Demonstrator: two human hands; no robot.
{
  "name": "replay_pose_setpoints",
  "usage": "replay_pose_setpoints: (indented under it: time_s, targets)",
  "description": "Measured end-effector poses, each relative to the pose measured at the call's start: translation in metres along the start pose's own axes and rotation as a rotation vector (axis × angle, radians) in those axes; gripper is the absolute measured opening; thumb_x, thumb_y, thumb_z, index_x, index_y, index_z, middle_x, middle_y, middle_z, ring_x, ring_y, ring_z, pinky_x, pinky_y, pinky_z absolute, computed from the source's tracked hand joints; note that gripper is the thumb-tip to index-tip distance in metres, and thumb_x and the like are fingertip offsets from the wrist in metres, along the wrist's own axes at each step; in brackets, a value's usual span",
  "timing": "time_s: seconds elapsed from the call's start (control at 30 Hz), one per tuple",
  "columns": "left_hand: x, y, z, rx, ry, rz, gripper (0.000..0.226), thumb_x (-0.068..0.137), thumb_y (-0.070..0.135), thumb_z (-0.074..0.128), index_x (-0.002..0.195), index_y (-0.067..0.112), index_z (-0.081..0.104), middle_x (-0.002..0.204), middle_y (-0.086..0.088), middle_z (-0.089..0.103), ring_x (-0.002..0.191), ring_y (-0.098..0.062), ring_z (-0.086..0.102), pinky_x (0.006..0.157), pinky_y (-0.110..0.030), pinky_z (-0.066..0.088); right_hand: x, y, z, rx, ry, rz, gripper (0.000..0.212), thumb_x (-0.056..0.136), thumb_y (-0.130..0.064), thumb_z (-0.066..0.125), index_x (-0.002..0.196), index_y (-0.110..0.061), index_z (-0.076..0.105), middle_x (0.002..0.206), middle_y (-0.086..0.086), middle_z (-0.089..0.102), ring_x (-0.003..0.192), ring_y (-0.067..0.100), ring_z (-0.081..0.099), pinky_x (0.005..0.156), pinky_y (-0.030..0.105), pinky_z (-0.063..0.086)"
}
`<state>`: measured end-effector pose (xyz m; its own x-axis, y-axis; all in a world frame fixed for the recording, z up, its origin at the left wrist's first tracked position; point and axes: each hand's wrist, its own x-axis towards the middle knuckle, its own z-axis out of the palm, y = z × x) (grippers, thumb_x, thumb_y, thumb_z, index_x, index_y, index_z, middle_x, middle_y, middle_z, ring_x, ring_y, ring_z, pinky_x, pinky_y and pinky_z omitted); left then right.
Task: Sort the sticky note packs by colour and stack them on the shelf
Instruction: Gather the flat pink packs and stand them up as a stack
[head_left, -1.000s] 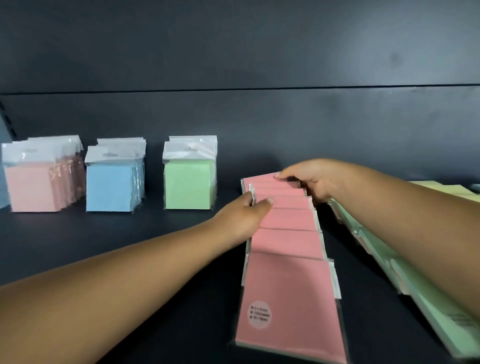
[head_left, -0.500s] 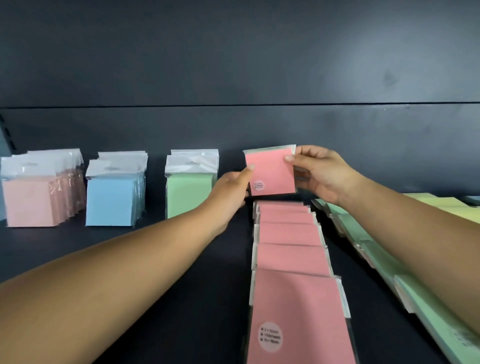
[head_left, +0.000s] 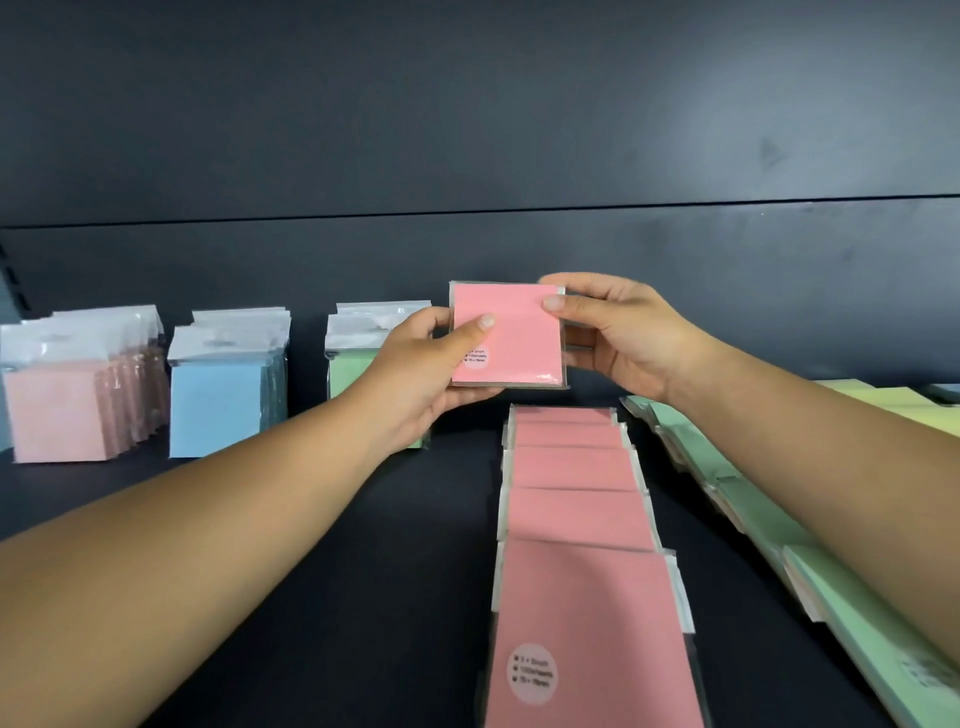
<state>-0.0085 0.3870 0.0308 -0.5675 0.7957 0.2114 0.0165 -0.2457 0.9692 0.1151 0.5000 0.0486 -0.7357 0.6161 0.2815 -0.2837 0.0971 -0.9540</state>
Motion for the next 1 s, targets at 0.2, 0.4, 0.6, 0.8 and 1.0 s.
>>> replay_pose_setpoints:
  time_s: [0.2,0.4,0.6,0.8,1.0]
  targets:
    - [-0.013,-0.003,-0.020,-0.057,-0.014,-0.058,0.025,0.087,0.019,0.061,0.110,0.015,0.053,0.092,-0.001,0.067,0.075,-0.013,0.066,0.052,-0.024,0.056,-0.002,0.003,0.009,-0.103,-0.129,0.045,0.013,0.088,-0.008,0.058,0.087,-0.018,0.066,0.068,-0.007,0.069,0.061,0.007,0.065,0.061,0.019,0.056]
    - [-0.021,-0.017,-0.036,-0.057,0.050,-0.065,0.007,0.093,0.020,0.053,0.089,0.019,0.059,0.089,0.001,0.067,0.079,-0.014,0.065,0.069,-0.029,0.054,0.000,0.007,-0.002,-0.386,-0.013,0.214,0.024,0.090,-0.037,0.054,0.097,-0.015,0.063,0.091,0.001,0.067,0.080,0.014,0.063,0.076,0.026,0.051]
    - [-0.021,-0.033,-0.037,-0.012,0.149,-0.007,0.008,0.094,0.022,0.051,0.091,0.016,0.055,0.105,-0.005,0.063,0.099,-0.021,0.063,0.076,-0.033,0.054,-0.005,0.021,-0.013,-0.972,-0.045,0.484,0.031,0.087,-0.039,0.059,0.067,-0.016,0.052,0.063,0.002,0.048,0.057,0.018,0.043,0.053,0.023,0.031]
    - [-0.021,-0.039,-0.033,0.052,0.155,0.041,0.007,0.095,0.021,0.049,0.097,0.016,0.054,0.107,-0.007,0.065,0.098,-0.022,0.064,0.082,-0.038,0.054,-0.002,0.023,-0.012,-0.764,0.049,0.557,0.029,0.091,-0.029,0.056,0.068,-0.011,0.052,0.056,0.000,0.044,0.048,0.011,0.036,0.043,0.019,0.031]
    - [-0.017,-0.041,-0.036,0.058,0.199,0.049,0.008,0.095,0.023,0.049,0.089,0.018,0.052,0.108,-0.009,0.063,0.101,-0.023,0.064,0.083,-0.041,0.054,0.001,0.022,-0.017,-0.485,0.017,0.667,0.019,0.091,-0.018,0.054,0.073,-0.016,0.053,0.061,-0.003,0.051,0.056,0.009,0.048,0.056,0.023,0.041]
